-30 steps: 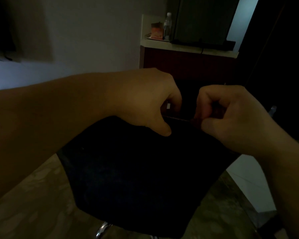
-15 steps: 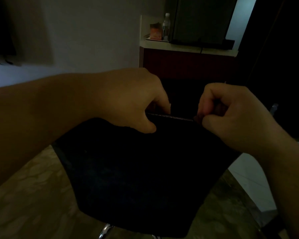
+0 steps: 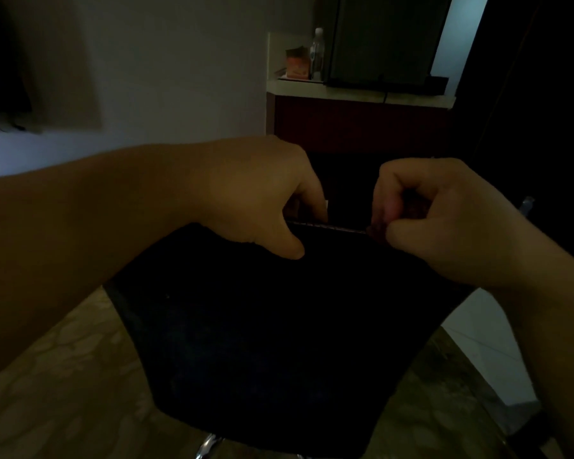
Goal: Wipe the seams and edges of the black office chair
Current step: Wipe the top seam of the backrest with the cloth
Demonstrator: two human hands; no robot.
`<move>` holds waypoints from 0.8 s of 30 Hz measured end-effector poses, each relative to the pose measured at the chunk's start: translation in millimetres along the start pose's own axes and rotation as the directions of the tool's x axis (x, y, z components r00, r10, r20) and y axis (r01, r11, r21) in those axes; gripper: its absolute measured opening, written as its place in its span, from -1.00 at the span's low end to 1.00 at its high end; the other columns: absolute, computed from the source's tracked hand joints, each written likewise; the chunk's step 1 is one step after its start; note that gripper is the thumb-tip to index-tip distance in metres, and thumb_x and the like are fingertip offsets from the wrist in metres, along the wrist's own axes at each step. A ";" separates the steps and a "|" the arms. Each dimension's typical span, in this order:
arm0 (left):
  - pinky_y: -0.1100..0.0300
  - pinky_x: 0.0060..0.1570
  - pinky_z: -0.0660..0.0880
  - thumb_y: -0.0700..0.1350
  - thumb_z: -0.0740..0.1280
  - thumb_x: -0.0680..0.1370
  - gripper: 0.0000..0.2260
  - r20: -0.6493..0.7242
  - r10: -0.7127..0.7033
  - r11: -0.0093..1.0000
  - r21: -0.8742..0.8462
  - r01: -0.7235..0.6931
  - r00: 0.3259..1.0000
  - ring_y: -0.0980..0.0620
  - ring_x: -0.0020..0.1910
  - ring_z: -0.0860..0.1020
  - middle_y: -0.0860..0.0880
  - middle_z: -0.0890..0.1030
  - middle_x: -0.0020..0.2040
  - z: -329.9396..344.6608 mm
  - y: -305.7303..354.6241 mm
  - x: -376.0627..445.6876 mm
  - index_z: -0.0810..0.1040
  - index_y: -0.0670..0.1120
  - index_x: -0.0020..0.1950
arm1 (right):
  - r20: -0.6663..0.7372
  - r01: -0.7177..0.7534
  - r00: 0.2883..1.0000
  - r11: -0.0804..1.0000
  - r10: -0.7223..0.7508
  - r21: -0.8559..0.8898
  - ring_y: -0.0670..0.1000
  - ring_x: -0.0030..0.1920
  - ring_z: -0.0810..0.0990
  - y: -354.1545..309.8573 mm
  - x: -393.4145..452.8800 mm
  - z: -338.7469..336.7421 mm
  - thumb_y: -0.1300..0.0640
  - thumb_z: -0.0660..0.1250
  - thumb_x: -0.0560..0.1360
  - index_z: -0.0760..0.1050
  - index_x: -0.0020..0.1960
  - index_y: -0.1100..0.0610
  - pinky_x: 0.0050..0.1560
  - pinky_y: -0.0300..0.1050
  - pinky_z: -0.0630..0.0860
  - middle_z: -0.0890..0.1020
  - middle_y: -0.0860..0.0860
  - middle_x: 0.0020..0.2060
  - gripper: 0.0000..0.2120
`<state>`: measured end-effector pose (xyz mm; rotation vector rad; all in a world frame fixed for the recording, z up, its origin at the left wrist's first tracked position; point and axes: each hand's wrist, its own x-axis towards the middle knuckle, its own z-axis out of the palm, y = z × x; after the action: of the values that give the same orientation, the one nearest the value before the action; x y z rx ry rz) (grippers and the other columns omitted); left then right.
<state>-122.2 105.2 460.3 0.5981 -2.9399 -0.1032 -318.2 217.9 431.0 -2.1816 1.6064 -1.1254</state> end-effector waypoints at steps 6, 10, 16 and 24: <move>0.39 -0.18 0.50 0.14 0.52 0.40 -0.63 0.017 -0.018 1.000 0.011 0.018 1.000 0.35 -0.13 0.55 0.16 0.65 -0.14 2.1 1.0 -1.2 0.63 0.18 0.20 | 0.054 0.010 0.999 1.000 -0.009 -0.021 -0.01 -0.48 0.48 -9.8 -1.9 2.4 0.34 0.36 0.34 0.42 -0.34 0.14 -0.46 -0.27 0.40 0.54 0.08 -0.42 -0.82; 0.38 -0.17 0.50 0.17 0.49 0.43 -0.60 0.018 -0.025 0.997 0.078 0.024 1.000 0.36 -0.08 0.52 0.18 0.63 -0.09 0.4 1.7 0.1 0.61 0.19 0.25 | -0.097 -0.043 0.995 0.996 0.035 -0.077 -0.16 -0.56 0.41 -9.7 1.7 10.2 0.38 0.38 0.38 0.43 -0.32 0.13 -0.52 -0.41 0.29 0.47 -0.08 -0.55 -0.77; 0.49 -0.30 0.41 0.17 0.49 0.44 -0.56 0.013 -0.024 0.992 0.128 0.022 1.000 0.54 -0.17 0.44 0.24 0.53 -0.13 -1.4 5.3 1.4 0.57 0.18 0.30 | -0.079 -0.046 0.996 0.996 0.041 -0.070 -0.14 -0.54 0.44 -11.3 5.3 9.2 0.39 0.39 0.37 0.45 -0.32 0.14 -0.51 -0.38 0.34 0.49 -0.03 -0.52 -0.78; 0.32 -0.19 0.52 0.15 0.49 0.45 -0.61 0.006 -0.025 0.993 0.112 0.024 1.000 0.37 -0.10 0.52 0.16 0.62 -0.07 -1.0 3.5 -2.6 0.60 0.16 0.27 | -0.100 -0.057 0.994 0.993 0.047 -0.101 -0.10 -0.50 0.47 -12.9 10.0 14.0 0.34 0.41 0.37 0.46 -0.30 0.11 -0.49 -0.32 0.39 0.54 0.06 -0.45 -0.80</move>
<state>-121.0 109.5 461.3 0.6506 -2.9617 0.0571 -298.2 210.3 433.3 -2.1645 1.7905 -1.1748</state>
